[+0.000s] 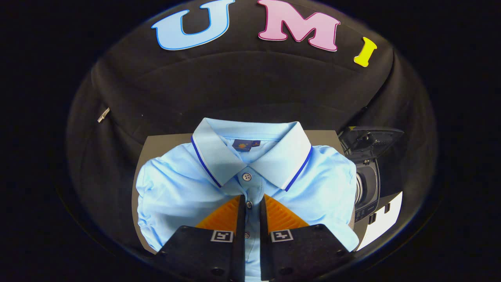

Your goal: Put the clothes into the washing machine and then close the washing machine lid.

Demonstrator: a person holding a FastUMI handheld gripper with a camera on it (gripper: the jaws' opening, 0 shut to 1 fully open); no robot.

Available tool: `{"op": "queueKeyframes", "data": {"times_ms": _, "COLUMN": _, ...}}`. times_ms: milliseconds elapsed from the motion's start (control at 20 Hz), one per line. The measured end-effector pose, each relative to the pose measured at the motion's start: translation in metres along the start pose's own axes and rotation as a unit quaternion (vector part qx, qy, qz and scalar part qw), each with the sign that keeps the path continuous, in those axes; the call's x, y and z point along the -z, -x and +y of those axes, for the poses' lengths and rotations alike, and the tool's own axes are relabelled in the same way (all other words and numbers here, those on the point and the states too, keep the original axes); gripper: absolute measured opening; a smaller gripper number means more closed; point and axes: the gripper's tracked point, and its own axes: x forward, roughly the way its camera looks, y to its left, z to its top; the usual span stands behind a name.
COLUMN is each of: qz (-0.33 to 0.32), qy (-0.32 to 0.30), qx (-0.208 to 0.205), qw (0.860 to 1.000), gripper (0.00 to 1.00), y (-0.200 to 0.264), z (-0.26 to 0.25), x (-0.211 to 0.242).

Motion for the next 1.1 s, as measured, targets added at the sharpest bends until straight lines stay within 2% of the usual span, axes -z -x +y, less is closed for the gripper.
{"op": "queueKeyframes", "data": {"times_ms": 150, "qz": -0.016, "qy": 0.008, "qx": -0.004, "qw": 1.0, "gripper": 0.2, "y": 0.0, "z": 0.0, "x": 0.0}}
{"op": "queueKeyframes", "data": {"times_ms": 200, "qz": -0.015, "qy": 0.012, "qx": -0.004, "qw": 1.0, "gripper": 0.07, "y": 0.002, "z": -0.002, "x": -0.002}}
{"op": "queueKeyframes", "data": {"times_ms": 350, "qz": -0.037, "qy": 0.018, "qx": -0.004, "qw": 0.999, "gripper": 0.07, "y": -0.001, "z": -0.003, "x": -0.002}}
{"op": "queueKeyframes", "data": {"times_ms": 700, "qz": -0.126, "qy": 0.115, "qx": 0.026, "qw": 0.985, "gripper": 0.07, "y": 0.008, "z": 0.002, "x": 0.0}}
{"op": "queueKeyframes", "data": {"times_ms": 900, "qz": -0.156, "qy": 0.118, "qx": 0.017, "qw": 0.981, "gripper": 0.07, "y": 0.014, "z": 0.004, "x": -0.006}}
{"op": "queueKeyframes", "data": {"times_ms": 1100, "qz": -0.184, "qy": 0.098, "qx": 0.01, "qw": 0.978, "gripper": 0.07, "y": 0.04, "z": 0.003, "x": -0.011}}
